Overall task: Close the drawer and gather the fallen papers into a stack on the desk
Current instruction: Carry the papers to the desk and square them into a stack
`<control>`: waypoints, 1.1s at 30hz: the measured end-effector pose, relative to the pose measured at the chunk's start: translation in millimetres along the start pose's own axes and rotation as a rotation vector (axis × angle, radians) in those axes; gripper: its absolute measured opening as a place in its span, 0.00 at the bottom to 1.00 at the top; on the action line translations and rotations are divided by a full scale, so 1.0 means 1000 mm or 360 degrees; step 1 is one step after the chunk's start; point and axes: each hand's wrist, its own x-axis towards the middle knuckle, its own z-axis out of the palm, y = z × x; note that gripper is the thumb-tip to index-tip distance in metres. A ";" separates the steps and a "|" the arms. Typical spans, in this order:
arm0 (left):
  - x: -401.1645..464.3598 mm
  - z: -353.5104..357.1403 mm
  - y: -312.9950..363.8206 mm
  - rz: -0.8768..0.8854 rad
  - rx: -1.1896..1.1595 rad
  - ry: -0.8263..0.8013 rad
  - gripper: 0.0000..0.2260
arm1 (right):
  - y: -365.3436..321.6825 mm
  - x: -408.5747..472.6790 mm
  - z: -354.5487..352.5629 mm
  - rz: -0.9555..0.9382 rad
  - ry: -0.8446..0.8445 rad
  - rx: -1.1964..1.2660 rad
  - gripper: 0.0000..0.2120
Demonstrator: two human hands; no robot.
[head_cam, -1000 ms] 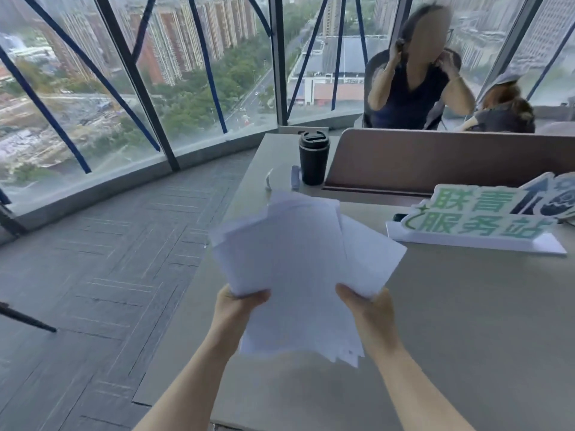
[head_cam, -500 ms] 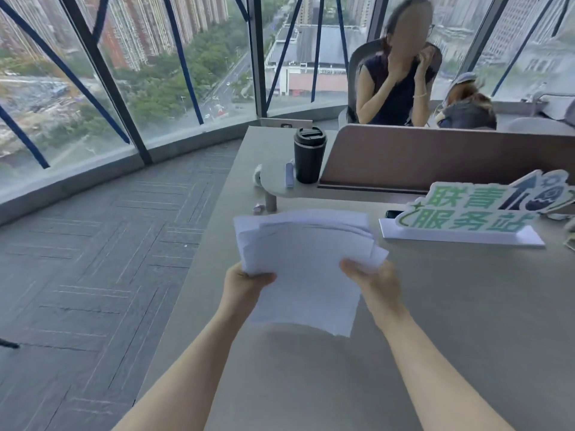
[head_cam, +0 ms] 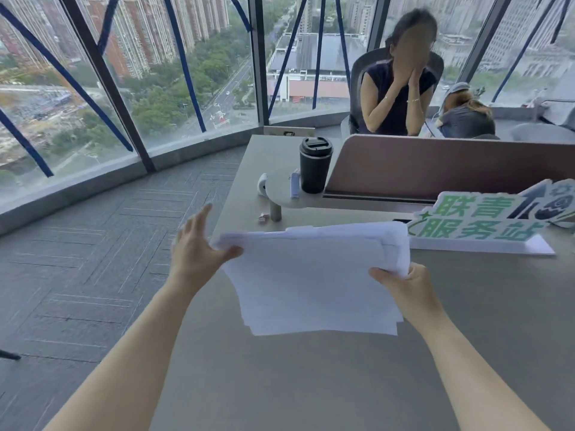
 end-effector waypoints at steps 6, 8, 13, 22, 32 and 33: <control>-0.030 0.034 -0.023 -0.0370 -0.1146 -0.0705 0.27 | 0.022 0.002 -0.005 -0.0086 0.0039 0.0210 0.14; -0.031 0.052 -0.018 -0.0413 -0.1285 -0.0486 0.20 | 0.026 0.006 -0.004 -0.0099 -0.0049 0.0216 0.04; -0.058 0.107 -0.042 -0.0604 -0.1186 -0.0453 0.10 | 0.085 0.013 0.024 0.0172 -0.0272 0.0036 0.12; -0.088 0.143 -0.074 -0.0884 -0.1098 -0.0424 0.09 | 0.134 0.003 0.050 0.0348 -0.0088 -0.0041 0.09; -0.003 0.077 -0.105 -0.0871 -0.0731 -0.0274 0.10 | 0.063 0.068 0.135 0.0211 -0.0264 -0.0201 0.07; 0.005 0.074 -0.114 -0.0901 -0.0663 -0.0296 0.10 | 0.063 0.075 0.148 0.0257 -0.0298 -0.0208 0.08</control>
